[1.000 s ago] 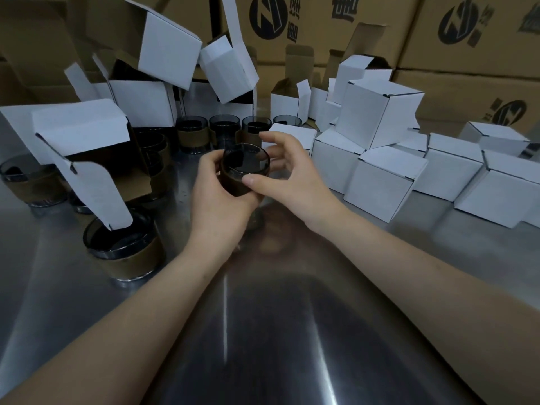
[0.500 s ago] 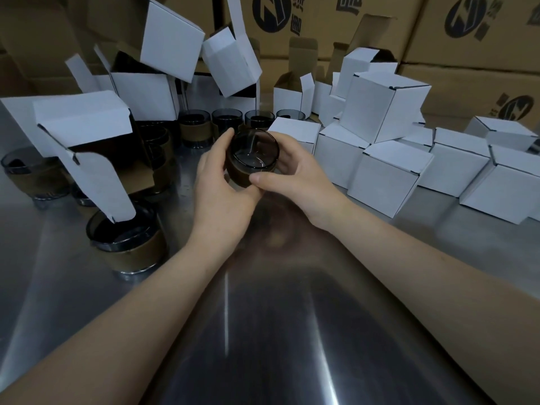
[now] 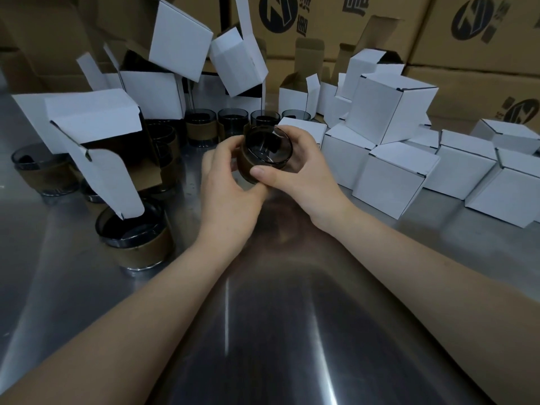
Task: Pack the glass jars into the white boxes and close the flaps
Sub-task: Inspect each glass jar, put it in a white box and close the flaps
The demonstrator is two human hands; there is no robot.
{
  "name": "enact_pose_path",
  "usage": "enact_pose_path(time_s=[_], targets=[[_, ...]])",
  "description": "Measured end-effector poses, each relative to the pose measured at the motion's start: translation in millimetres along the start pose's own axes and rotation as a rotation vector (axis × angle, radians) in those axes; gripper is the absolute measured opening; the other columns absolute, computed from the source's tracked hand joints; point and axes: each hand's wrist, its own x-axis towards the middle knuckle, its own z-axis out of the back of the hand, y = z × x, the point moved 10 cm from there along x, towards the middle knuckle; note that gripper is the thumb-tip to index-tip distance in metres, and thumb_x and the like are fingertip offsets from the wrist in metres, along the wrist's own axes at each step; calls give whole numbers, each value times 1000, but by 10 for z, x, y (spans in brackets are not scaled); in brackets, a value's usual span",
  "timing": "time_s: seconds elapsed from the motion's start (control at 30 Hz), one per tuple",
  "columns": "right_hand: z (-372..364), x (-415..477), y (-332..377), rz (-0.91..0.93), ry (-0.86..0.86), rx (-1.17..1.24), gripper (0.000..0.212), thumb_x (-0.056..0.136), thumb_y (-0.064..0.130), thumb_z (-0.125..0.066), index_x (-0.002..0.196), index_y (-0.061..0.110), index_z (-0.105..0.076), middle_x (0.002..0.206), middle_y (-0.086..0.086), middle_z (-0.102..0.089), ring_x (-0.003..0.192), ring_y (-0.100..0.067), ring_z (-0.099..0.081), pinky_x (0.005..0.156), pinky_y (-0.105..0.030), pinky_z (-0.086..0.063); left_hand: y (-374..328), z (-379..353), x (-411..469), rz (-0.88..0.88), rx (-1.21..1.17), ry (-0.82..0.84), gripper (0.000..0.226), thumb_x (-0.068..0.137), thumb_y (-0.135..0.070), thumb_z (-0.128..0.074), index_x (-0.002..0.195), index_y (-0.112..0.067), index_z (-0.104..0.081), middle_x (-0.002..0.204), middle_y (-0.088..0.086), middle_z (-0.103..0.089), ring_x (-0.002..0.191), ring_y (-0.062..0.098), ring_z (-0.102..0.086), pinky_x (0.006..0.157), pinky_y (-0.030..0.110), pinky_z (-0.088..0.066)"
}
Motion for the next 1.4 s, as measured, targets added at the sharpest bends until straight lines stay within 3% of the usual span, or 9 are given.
enact_pose_path(time_s=[0.13,0.3,0.47,0.57,0.7,0.8,1.0,1.17,1.4], targets=[[-12,34,50,44,56,-64,69,77,10,-79,138,14,-48,134,-2,-55,125,-11,-52,107,-30,-44,1,-29,3,8,-115,48,62,86,-11,-70,141,-25,-45,136,-11,-51,126,2,-48,109,31,-42],[4,20,152,138,63,-129,65,75,3,-76,131,18,-47,129,7,-53,124,-9,-50,104,-21,-42,1,-42,-19,29,-272,57,65,82,9,-67,137,-17,-46,131,-9,-56,124,-1,-51,110,29,-41],[-15,-3,203,194,71,-163,66,75,2,-78,130,23,-47,129,13,-51,126,-9,-49,104,-40,-47,15,-30,-14,16,-270,54,68,80,11,-67,137,-19,-45,134,-9,-54,129,-1,-47,113,30,-39],[-11,-6,219,204,69,-155,66,75,3,-79,130,24,-47,128,16,-51,125,-8,-49,96,-35,-53,8,-24,-8,14,-263,51,68,81,10,-67,138,-19,-44,135,-9,-54,130,0,-46,114,31,-38],[37,15,205,198,38,-130,63,76,5,-79,129,23,-49,127,13,-54,122,-6,-52,102,-26,-46,-25,-13,-16,-11,-217,46,63,83,-1,-70,136,-23,-45,132,-14,-54,127,-2,-48,112,31,-39],[67,27,156,157,23,-88,53,80,12,-77,125,24,-53,124,10,-59,118,-3,-55,101,-19,-44,-47,-26,-29,-18,-188,58,57,86,-12,-71,135,-26,-47,130,-16,-55,125,-2,-48,111,32,-40],[42,51,33,44,51,-5,31,84,27,-70,113,34,-59,109,14,-69,108,-7,-64,90,-31,-55,-43,-21,-36,12,-162,45,47,87,-32,-71,128,-32,-49,125,-17,-56,122,0,-49,103,22,-42],[-27,45,-97,-78,120,62,44,82,30,-68,122,22,-53,121,-2,-64,112,-21,-64,89,-52,-56,-39,-11,-30,6,-132,29,46,86,-28,-72,128,-28,-51,128,-8,-56,121,5,-51,102,25,-44],[-97,34,-235,-234,145,168,50,78,26,-70,124,15,-55,118,-6,-65,112,-25,-64,96,-53,-52,-26,18,-26,1,-67,-4,52,85,-31,-71,132,-29,-50,127,-10,-49,116,0,-48,90,6,-40]])
